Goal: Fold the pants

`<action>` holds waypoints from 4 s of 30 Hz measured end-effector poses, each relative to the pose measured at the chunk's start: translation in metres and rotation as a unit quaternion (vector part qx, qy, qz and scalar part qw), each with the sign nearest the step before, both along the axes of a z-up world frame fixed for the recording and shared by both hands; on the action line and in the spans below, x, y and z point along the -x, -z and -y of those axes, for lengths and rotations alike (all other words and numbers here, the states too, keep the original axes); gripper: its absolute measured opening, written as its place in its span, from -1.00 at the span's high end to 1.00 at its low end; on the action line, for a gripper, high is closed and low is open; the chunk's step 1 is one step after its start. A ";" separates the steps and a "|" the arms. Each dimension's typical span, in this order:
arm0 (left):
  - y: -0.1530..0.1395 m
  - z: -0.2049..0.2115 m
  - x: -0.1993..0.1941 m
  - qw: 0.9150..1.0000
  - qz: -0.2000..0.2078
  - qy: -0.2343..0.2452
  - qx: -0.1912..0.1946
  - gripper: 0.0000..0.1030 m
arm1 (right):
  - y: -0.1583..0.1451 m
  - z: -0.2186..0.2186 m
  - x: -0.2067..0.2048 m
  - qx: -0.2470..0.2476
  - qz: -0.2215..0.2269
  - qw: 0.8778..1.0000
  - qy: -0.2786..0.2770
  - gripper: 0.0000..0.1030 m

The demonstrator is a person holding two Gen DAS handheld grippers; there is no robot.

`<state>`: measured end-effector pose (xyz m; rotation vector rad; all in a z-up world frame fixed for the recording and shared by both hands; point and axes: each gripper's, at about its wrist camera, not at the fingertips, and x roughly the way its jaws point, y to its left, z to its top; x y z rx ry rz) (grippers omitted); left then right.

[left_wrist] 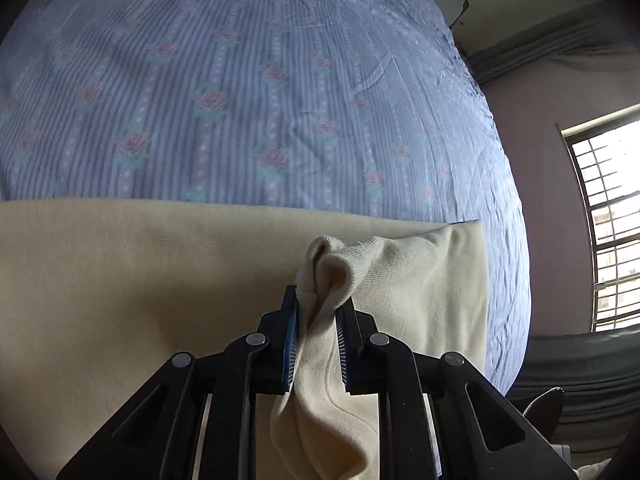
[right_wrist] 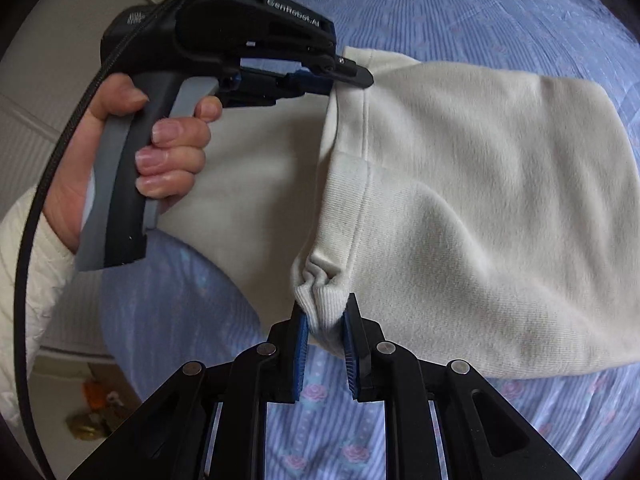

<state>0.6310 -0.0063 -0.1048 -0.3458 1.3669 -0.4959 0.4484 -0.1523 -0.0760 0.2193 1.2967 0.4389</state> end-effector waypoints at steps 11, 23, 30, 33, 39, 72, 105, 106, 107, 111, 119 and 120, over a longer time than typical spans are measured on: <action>-0.033 -0.037 0.026 0.995 0.062 -0.026 -0.074 0.14 | 0.012 -0.066 0.021 -0.089 -0.096 0.991 -0.038 0.16; -0.019 -0.056 0.168 0.996 -0.009 -0.092 0.016 0.12 | -0.041 0.045 0.025 0.125 0.057 0.989 -0.053 -0.14; 0.019 -0.023 0.158 0.994 -0.037 -0.100 0.011 0.12 | -0.021 0.083 0.007 0.117 0.022 0.993 0.019 -0.14; 0.033 -0.023 0.147 0.992 -0.047 -0.114 0.012 0.12 | -0.016 0.081 0.011 0.113 0.016 0.993 0.024 -0.14; 0.043 -0.020 0.129 0.992 -0.047 -0.115 0.010 0.15 | -0.016 0.083 0.019 0.076 -0.002 0.997 0.030 -0.14; 0.021 0.007 -0.001 0.994 0.038 -0.014 -0.106 0.49 | 0.010 -0.023 -0.001 -0.054 -0.043 0.997 -0.019 -0.02; 0.034 -0.006 -0.018 1.000 0.003 -0.017 -0.009 0.64 | 0.032 -0.063 -0.018 -0.018 -0.061 0.998 -0.003 0.15; 0.025 -0.006 -0.017 1.000 0.020 -0.017 0.001 0.69 | 0.035 -0.062 -0.024 -0.019 -0.060 0.998 -0.005 0.15; 0.010 -0.010 -0.015 0.998 0.043 -0.021 0.033 0.70 | 0.035 -0.065 -0.024 -0.021 -0.058 0.998 -0.007 0.15; 0.005 -0.016 -0.019 0.997 0.062 -0.036 0.031 0.70 | 0.033 -0.076 -0.014 -0.023 -0.046 0.998 -0.028 0.15; 0.025 -0.028 -0.014 0.996 0.037 -0.081 -0.014 0.41 | 0.046 -0.073 -0.013 -0.020 -0.070 0.996 -0.048 0.14; 0.016 -0.027 -0.012 0.995 0.052 -0.083 -0.037 0.34 | 0.042 -0.073 -0.012 -0.016 -0.068 0.996 -0.054 0.14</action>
